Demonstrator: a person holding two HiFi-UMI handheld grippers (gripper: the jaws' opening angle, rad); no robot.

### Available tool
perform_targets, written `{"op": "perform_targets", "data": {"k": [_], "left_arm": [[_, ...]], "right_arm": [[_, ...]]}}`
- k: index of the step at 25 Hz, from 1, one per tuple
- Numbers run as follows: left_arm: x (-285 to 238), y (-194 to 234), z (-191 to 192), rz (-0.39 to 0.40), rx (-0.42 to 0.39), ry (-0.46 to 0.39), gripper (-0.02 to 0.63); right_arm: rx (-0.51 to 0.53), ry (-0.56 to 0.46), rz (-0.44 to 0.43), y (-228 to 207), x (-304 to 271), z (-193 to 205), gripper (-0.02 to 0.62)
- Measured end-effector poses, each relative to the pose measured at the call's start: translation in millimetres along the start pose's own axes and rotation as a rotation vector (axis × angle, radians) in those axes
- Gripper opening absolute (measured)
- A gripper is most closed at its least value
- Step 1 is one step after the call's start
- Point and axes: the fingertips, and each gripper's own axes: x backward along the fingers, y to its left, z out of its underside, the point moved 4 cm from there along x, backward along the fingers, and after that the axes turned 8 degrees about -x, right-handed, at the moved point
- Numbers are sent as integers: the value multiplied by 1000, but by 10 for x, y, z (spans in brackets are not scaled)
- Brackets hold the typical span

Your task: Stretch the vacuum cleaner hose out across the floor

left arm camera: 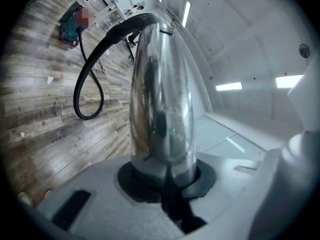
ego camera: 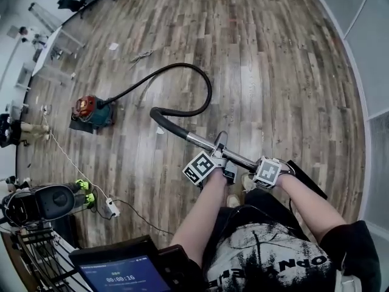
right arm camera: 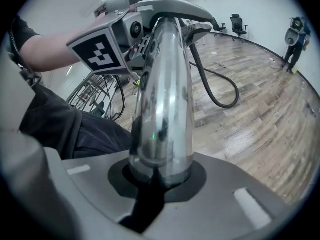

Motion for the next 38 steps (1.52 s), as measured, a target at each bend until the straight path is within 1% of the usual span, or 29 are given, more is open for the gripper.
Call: {"op": "perform_targets", "data": {"k": [3,8,12,14,16,19,22,26,30,33,35,38], "left_arm": [[258,14,56,-33,-31,7,48],[639,-13,118,-48,-34,19,48],[803,-63,228,-41,-23,29,48],[842,-100,279,-35,-20,37,48],[869,-143,330,-30,-19,48,48],[943,-201,390,-29,-20,46,48],[1031,-267,451,-36,-11,30,48],[1081,-351,587,-63,8,1,48],[1058,-549,922,-84,13,-36,48],[1060,-714,1265,-96,19,-60,48],[1053,-810,1569,-107,28,-69,48],[1051,-917,2022,-130,44,-74,48]], "right_arm": [[2,-38,24,239,-135,51,57],[32,-97,102,643,-137,7,61],[0,-58,123,794,-191,222,61],[-11,-54,133,856,-168,283,61],[-22,-57,136,918,-139,330,61],[-21,-77,114,1042,-112,361,63],[-7,-43,120,1084,-46,485,63],[26,-20,95,1097,56,649,63],[61,-10,79,1046,236,1017,63],[98,-42,50,1078,378,1310,64],[109,-21,35,1056,430,1654,64],[109,19,52,979,531,2146,64]]}}
